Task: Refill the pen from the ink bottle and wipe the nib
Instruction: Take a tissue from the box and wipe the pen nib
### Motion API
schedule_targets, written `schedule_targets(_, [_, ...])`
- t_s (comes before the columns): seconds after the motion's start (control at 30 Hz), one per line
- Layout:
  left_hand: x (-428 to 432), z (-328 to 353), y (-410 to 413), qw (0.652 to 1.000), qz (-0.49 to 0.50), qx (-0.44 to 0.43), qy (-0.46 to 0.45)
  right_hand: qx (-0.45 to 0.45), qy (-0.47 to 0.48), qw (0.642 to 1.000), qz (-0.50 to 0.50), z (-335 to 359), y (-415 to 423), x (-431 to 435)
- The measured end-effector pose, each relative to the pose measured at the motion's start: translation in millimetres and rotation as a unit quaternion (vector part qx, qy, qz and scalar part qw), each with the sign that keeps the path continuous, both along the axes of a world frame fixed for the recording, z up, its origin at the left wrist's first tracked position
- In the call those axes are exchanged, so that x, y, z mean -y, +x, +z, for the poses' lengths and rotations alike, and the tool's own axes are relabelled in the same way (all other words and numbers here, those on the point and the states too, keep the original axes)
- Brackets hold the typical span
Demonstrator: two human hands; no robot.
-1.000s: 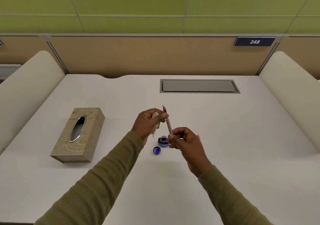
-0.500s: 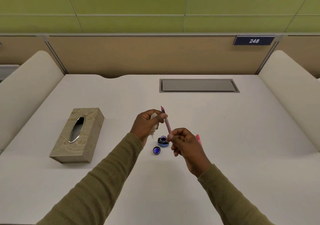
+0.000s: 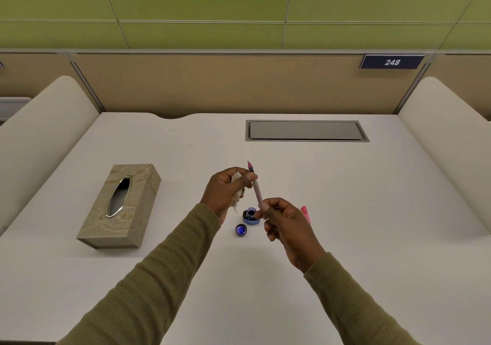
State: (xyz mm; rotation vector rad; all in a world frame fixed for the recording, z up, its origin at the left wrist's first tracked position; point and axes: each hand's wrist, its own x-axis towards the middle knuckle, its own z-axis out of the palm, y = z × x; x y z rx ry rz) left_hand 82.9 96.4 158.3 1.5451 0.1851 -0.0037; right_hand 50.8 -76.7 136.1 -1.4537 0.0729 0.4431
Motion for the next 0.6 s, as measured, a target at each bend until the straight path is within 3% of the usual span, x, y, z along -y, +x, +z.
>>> schedule_targets(0.6, [3.1,-3.6,-0.2,1.000,-0.005,-0.003,-0.015,-0.002,0.023,1.000,0.014,3.0,0.5,-0.8])
